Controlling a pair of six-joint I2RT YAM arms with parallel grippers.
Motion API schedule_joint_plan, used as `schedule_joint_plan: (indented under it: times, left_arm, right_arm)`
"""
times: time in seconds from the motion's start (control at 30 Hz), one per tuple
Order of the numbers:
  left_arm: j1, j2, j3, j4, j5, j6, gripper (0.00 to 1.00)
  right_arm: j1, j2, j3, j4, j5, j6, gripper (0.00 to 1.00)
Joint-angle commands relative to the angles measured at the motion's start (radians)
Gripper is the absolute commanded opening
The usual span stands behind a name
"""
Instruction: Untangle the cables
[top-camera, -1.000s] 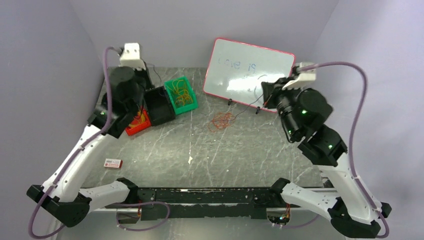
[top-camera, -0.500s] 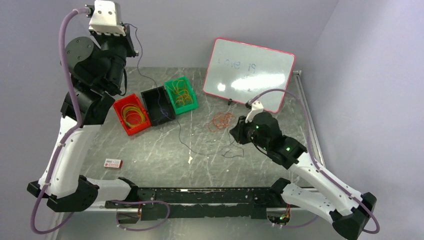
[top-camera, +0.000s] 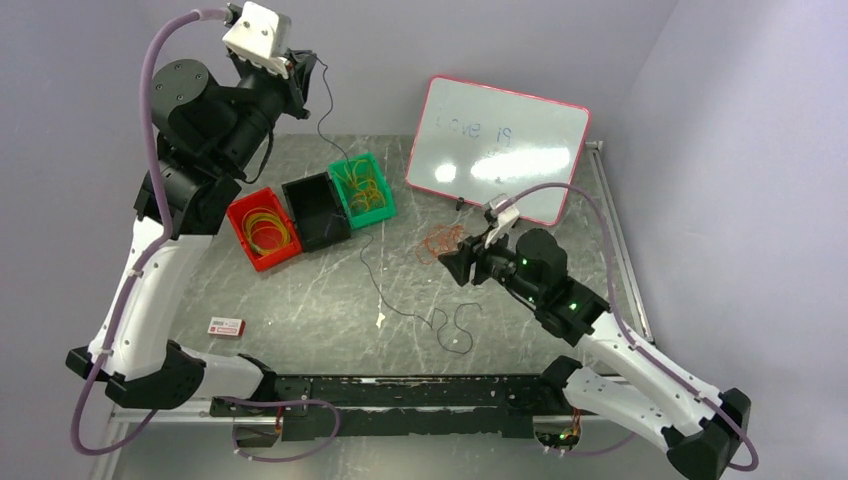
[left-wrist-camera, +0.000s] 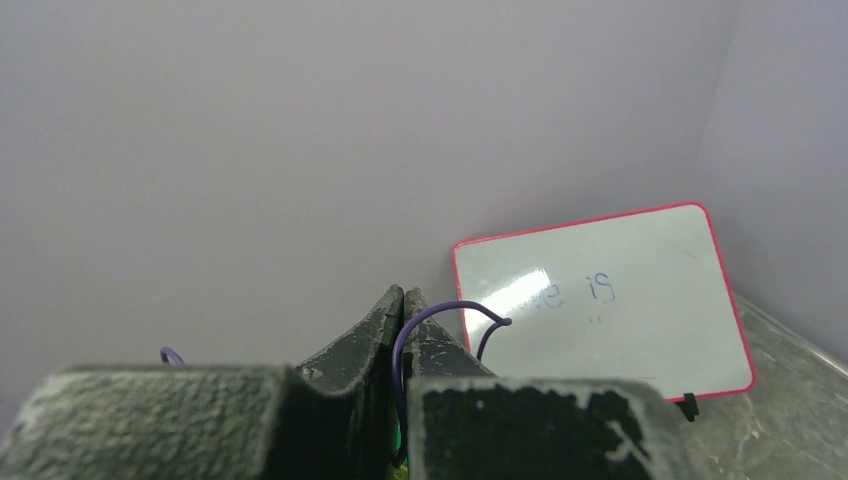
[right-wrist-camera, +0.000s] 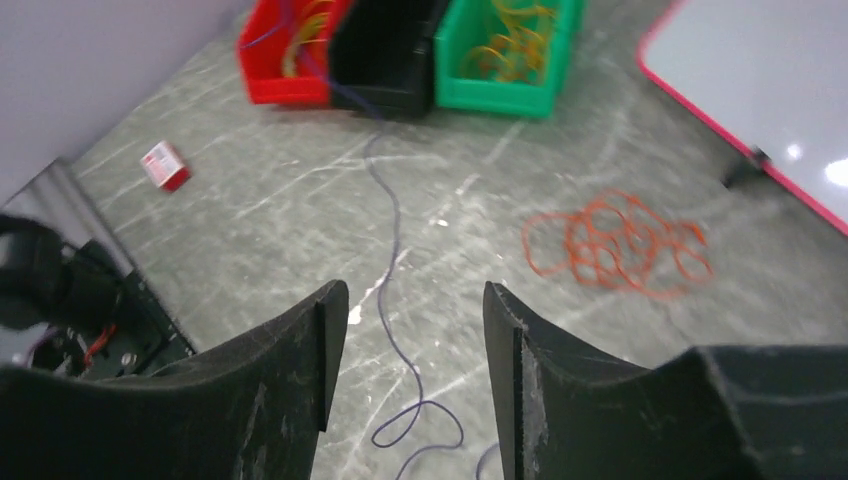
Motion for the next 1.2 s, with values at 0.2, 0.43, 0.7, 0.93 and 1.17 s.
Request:
schedule_joint_plan:
  times: [0.2,0.43,0.7,0.93,1.17]
  left_arm:
    - [0.004,0.003,0.059,-0.005,0.096,-0.017,0.07]
    - [0.003,0.01,0.071,-0.004,0.106,-0.019,0.07]
    - [0.003,0.012,0.081,-0.002,0.109,-0.014,0.07]
    - [0.004,0.008,0.072,0.0,0.102,-0.006,0.07]
    - [0.003,-0.001,0.06,0.007,0.1,-0.002,0.07]
  right_arm:
    - [0.012,0.276,-0.251,0.979,-0.361,-0.286,0.58]
    - [0.052,0.605,-0.092,1.178,-0.4,-0.299,0.58]
    - [0.108,0.788,0.015,1.259,-0.476,-0.278,0.54]
    - [0.137,0.853,0.061,1.264,-0.455,-0.267,0.48]
    - [0.141,0.784,0.033,1.224,-0.426,-0.283,0.46]
